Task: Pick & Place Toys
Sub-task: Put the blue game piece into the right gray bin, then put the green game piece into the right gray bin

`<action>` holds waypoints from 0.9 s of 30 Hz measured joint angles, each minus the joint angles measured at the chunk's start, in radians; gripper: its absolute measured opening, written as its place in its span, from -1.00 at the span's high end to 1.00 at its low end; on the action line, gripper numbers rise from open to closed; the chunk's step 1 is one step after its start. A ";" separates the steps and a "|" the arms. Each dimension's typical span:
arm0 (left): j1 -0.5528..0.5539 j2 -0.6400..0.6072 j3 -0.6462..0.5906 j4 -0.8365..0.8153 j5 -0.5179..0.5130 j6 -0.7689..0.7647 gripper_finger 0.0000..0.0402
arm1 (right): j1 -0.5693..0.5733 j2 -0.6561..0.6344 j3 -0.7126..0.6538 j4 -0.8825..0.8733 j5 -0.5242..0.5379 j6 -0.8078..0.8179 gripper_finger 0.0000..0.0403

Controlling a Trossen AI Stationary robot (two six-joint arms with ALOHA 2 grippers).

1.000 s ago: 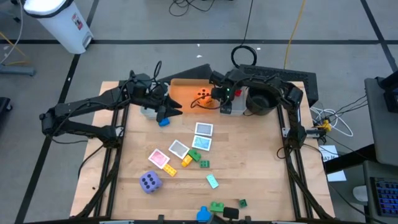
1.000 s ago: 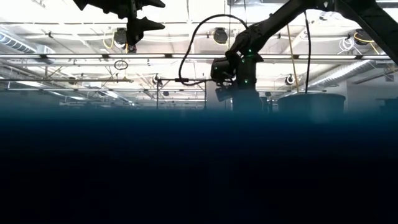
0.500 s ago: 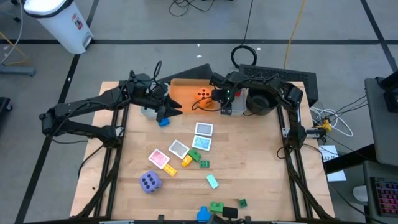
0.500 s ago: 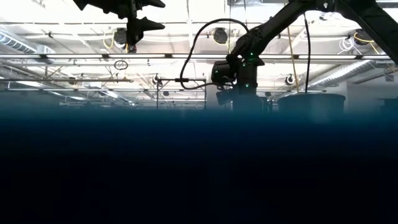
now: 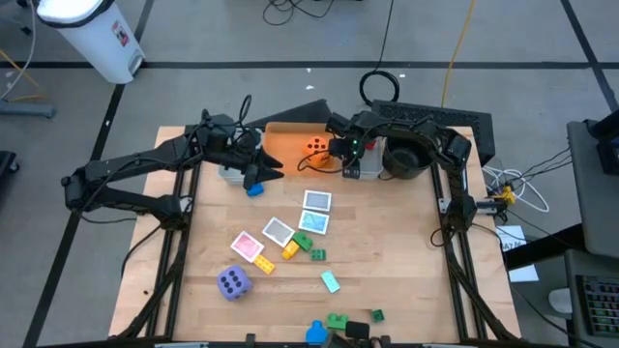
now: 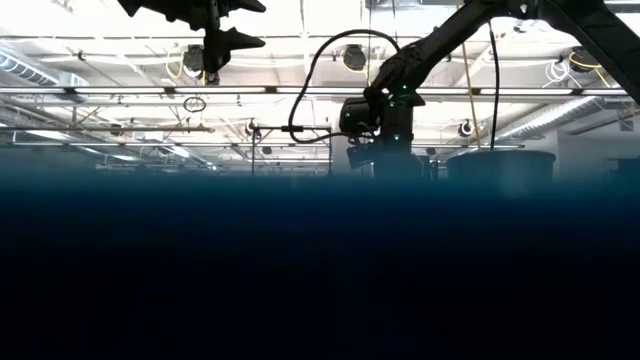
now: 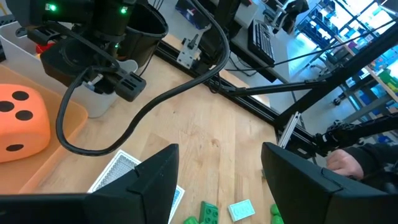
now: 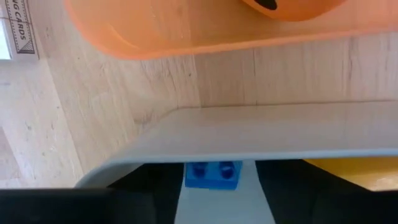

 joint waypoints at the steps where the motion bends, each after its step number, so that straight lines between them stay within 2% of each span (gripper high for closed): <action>1: 0.000 0.000 0.000 0.000 0.000 0.000 -0.18 | 0.000 0.000 0.000 0.000 0.001 0.000 0.03; 8: 0.000 0.000 0.000 0.001 0.000 -0.009 -0.18 | -0.001 -0.046 0.000 0.007 0.008 -0.005 -0.12; 19: 0.000 0.000 0.000 0.063 0.000 -0.011 -0.18 | 0.014 -0.354 0.000 0.073 0.061 0.019 -0.10; 23: 0.000 0.000 0.000 0.085 0.012 -0.027 -0.18 | 0.039 -0.473 0.000 0.148 0.060 0.139 -0.11; 27: 0.000 0.000 0.000 0.104 0.087 -0.028 -0.18 | 0.063 -0.570 0.000 0.275 0.060 0.374 -0.10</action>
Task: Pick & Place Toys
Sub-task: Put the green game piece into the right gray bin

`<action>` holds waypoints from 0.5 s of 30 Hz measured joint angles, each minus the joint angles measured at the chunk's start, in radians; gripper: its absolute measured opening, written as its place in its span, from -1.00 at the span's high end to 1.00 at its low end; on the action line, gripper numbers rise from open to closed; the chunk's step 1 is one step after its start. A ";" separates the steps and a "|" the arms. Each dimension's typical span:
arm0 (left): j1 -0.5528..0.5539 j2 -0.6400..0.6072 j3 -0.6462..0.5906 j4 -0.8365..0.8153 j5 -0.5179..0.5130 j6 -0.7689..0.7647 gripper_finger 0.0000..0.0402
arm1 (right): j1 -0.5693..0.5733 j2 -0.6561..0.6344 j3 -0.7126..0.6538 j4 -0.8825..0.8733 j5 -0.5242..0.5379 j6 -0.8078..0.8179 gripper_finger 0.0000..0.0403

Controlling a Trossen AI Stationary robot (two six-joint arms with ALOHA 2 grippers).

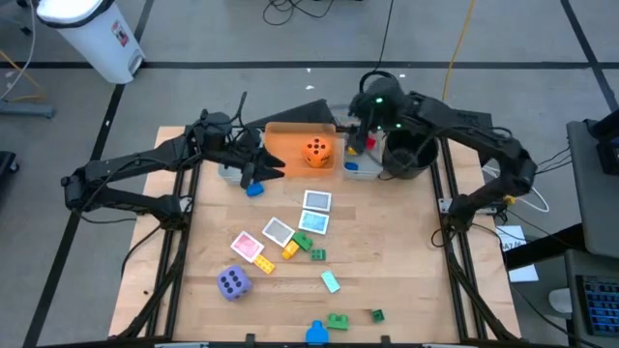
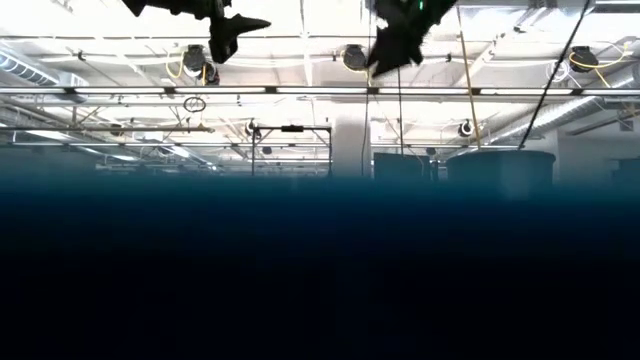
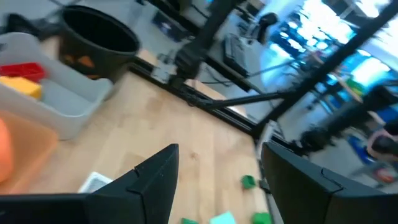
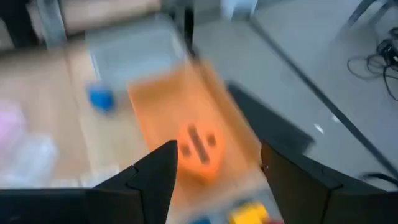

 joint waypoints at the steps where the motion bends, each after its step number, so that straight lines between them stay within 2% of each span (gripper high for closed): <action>1: 0.000 0.000 0.000 0.004 0.021 -0.006 -0.18 | 0.005 -0.018 0.000 0.037 0.000 0.058 -0.09; 5: 0.000 -0.029 0.000 0.004 0.121 -0.053 -0.18 | 0.026 -0.067 0.000 0.162 0.000 0.222 -0.08; 8: -0.015 -0.076 0.000 -0.006 0.175 -0.070 -0.18 | 0.051 -0.078 0.000 0.205 -0.001 0.424 -0.08; 11: -0.044 -0.142 0.000 -0.047 0.169 -0.062 -0.18 | 0.091 -0.079 -0.006 0.208 -0.028 0.572 -0.09; 15: -0.091 -0.269 0.001 -0.211 0.067 -0.017 -0.18 | 0.187 -0.078 -0.080 0.248 -0.080 0.634 -0.08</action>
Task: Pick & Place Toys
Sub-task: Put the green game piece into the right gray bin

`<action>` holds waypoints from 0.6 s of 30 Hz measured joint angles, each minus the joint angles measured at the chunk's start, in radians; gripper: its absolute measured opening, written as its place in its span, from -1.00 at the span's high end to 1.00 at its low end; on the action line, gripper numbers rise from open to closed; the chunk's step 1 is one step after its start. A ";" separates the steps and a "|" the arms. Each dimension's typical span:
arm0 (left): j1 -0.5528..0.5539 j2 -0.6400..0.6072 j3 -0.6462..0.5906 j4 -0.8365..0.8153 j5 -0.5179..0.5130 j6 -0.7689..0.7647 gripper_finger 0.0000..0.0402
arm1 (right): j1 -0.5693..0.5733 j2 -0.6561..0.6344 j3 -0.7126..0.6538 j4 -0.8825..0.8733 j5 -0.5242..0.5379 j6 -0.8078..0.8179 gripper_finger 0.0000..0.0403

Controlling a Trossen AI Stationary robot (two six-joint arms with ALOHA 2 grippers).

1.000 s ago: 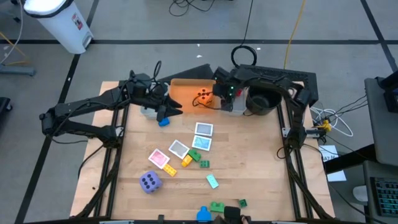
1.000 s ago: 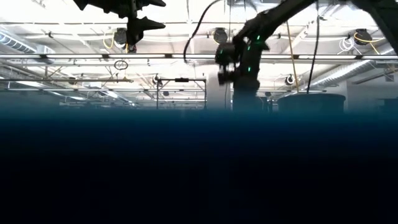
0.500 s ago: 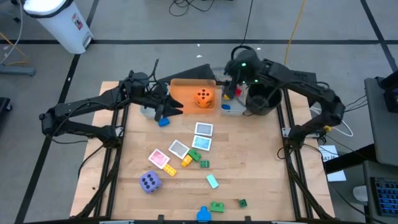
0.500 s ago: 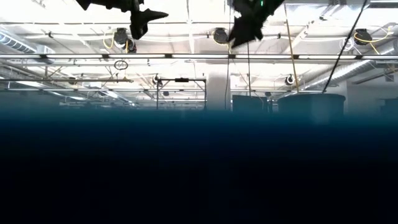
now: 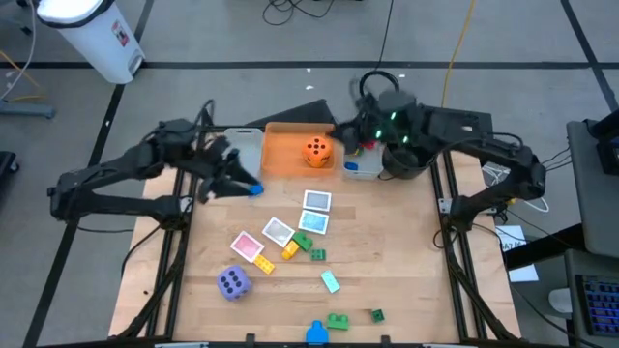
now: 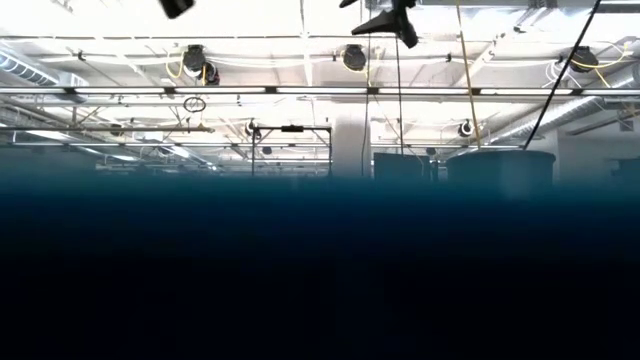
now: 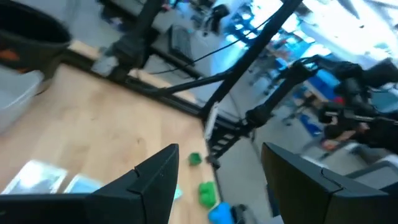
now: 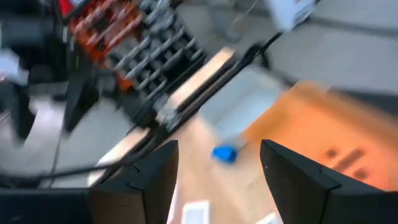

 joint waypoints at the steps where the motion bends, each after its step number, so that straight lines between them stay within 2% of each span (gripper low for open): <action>1: -0.016 -0.027 0.000 -0.049 -0.041 0.008 -0.18 | 0.029 0.001 -0.027 0.018 0.001 0.018 -0.07; 5: -0.099 -0.119 0.000 -0.216 -0.212 0.008 -0.18 | 0.145 0.001 -0.174 0.196 0.002 0.088 -0.07; 11: -0.242 -0.173 0.000 -0.302 -0.404 -0.067 -0.18 | 0.276 0.001 -0.430 0.556 0.033 0.252 -0.06; 14: -0.313 -0.161 0.000 -0.310 -0.503 -0.104 -0.18 | 0.334 0.000 -0.520 0.611 0.081 0.315 -0.06; 18: -0.409 -0.111 0.000 -0.306 -0.631 -0.165 -0.18 | 0.403 0.001 -0.582 0.605 0.080 0.339 -0.06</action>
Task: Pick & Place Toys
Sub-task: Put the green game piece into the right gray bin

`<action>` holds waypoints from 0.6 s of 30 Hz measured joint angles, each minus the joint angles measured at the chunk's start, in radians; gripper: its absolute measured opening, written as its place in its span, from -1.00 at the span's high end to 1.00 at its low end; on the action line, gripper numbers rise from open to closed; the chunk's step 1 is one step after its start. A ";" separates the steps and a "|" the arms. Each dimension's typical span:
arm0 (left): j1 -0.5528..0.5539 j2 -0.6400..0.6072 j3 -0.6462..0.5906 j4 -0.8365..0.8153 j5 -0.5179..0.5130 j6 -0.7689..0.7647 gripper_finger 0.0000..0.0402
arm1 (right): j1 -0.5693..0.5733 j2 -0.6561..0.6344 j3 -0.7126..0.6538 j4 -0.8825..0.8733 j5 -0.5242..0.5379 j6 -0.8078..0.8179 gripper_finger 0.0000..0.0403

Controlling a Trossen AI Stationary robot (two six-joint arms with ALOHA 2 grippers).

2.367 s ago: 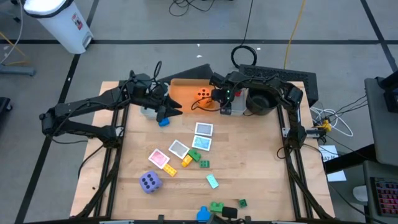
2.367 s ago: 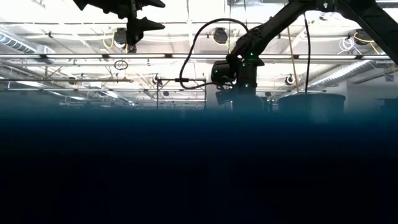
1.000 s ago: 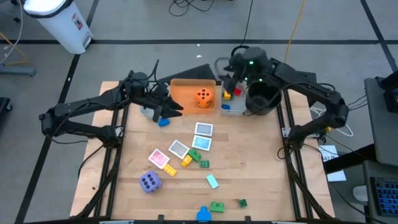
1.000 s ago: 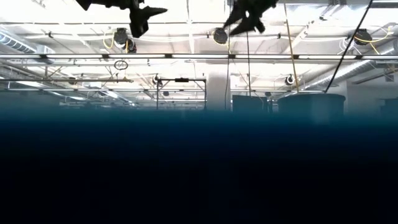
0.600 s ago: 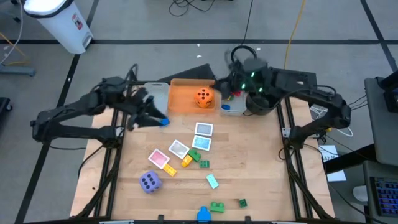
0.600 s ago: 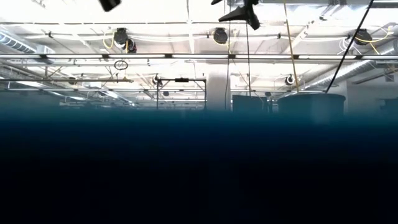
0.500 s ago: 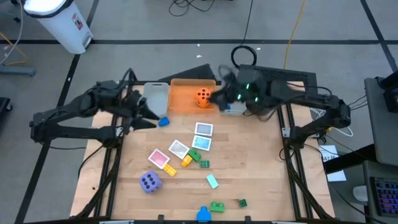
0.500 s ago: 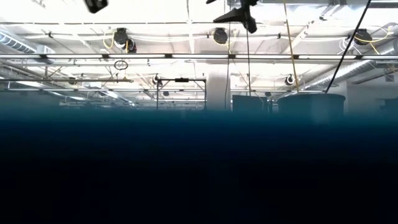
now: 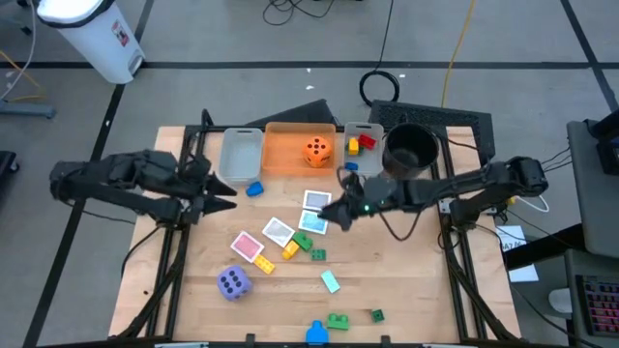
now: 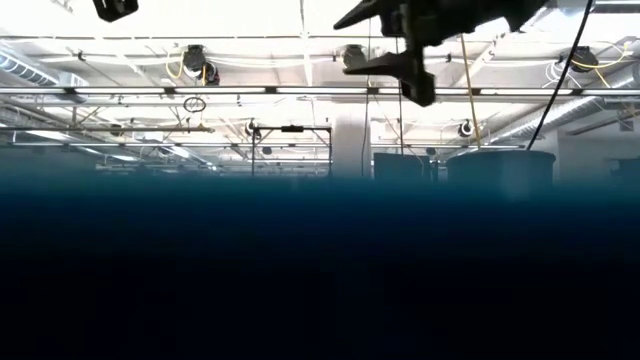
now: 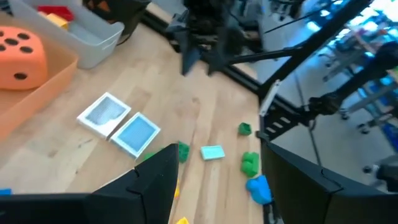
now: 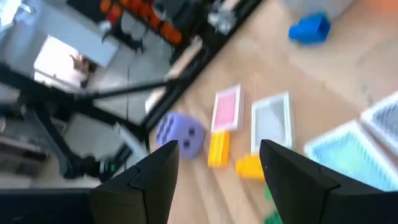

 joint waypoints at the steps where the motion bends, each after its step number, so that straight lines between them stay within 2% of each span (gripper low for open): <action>1: -0.022 0.018 0.000 0.006 -0.032 -0.018 -0.18 | 0.020 0.000 -0.005 -0.010 0.000 0.001 -0.06; 4: -0.084 0.083 0.000 0.053 -0.108 -0.063 -0.18 | 0.087 0.000 -0.008 -0.059 -0.001 -0.037 -0.06; 8: -0.143 0.192 0.000 0.152 -0.159 -0.117 -0.18 | 0.179 0.000 -0.008 -0.110 -0.004 -0.102 -0.06; 18: -0.250 0.472 0.000 0.506 -0.170 -0.264 -0.18 | 0.387 -0.001 -0.001 -0.329 -0.005 -0.151 -0.06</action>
